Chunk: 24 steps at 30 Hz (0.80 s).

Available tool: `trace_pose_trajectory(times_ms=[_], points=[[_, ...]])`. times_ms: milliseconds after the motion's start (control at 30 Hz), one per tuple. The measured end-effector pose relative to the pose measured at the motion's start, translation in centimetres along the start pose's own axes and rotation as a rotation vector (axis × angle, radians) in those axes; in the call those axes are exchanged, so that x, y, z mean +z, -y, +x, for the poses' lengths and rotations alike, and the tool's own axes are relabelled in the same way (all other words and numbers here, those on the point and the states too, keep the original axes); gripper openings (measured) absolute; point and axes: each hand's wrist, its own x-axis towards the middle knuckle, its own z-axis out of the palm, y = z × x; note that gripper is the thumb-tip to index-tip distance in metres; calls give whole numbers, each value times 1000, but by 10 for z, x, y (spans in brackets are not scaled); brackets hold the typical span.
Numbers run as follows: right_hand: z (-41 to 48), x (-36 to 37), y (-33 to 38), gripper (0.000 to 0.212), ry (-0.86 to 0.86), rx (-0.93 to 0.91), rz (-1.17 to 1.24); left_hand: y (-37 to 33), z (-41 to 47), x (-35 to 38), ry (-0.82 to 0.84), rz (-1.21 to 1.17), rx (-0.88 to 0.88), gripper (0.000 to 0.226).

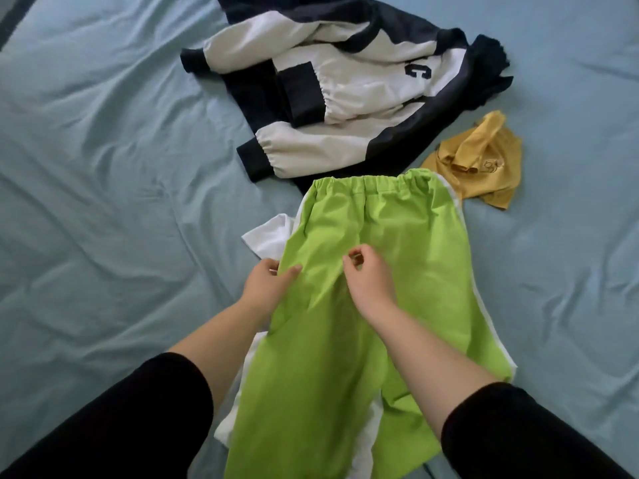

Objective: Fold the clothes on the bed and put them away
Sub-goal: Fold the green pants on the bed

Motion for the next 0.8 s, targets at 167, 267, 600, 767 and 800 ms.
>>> trace_pose_trajectory(times_ms=[167, 267, 600, 767, 800], points=[[58, 25, 53, 24, 131, 5, -131, -5, 15, -8, -54, -31, 53, 25], [76, 53, 65, 55, 265, 195, -161, 1, 19, -12, -6, -146, 26, 24], [71, 116, 43, 27, -77, -7, -397, 21, 30, -16, 70, -314, 47, 15], [67, 105, 65, 27, -174, -60, -15, 15, 27, -22, 75, -358, 89, 16], [70, 102, 79, 32, -189, -87, 96, 8, 27, -26, 69, -383, 98, 16]])
